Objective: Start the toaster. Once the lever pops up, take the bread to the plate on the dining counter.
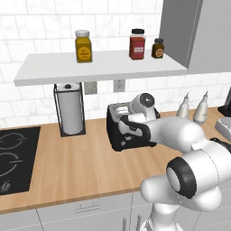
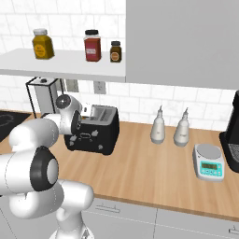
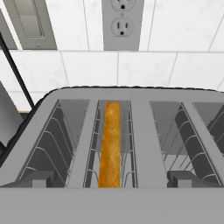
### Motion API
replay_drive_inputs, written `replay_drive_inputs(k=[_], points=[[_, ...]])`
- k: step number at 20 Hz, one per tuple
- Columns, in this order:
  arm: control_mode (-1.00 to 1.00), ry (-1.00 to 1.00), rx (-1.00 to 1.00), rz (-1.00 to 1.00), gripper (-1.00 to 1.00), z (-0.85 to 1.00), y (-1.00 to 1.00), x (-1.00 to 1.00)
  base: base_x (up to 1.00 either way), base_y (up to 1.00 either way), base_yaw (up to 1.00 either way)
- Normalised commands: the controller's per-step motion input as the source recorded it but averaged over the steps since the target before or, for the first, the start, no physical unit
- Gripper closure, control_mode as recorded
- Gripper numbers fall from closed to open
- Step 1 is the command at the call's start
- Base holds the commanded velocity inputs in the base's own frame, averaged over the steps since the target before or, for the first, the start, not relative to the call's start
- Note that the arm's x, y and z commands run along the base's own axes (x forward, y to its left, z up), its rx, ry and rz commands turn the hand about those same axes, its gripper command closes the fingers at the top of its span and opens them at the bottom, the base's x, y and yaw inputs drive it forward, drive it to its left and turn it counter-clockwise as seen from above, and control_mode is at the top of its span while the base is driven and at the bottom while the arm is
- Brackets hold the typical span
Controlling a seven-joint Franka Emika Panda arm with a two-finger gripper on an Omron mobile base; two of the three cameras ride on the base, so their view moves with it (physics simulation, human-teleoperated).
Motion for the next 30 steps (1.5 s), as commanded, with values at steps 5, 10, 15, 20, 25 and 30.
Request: replay_drive_inputs(k=[5, 10, 15, 20, 25, 30], points=[[-1.0, 0.0, 0.0, 0.0, -1.0, 0.0, 0.0, 0.0, 0.0, 0.0, 0.0], [-1.0, 0.0, 0.0, 0.0, -1.0, 0.0, 0.0, 0.0, 0.0, 0.0, 0.0], [-1.0, 0.0, 0.0, 0.0, -1.0, 0.0, 0.0, 0.0, 0.0, 0.0, 0.0], [-1.0, 0.0, 0.0, 0.0, -1.0, 0.0, 0.0, 0.0, 0.0, 0.0, 0.0], [-1.0, 0.0, 0.0, 0.0, -1.0, 0.0, 0.0, 0.0, 0.0, 0.0, 0.0], [-1.0, 0.0, 0.0, 0.0, -1.0, 0.0, 0.0, 0.0, 0.0, 0.0, 0.0]])
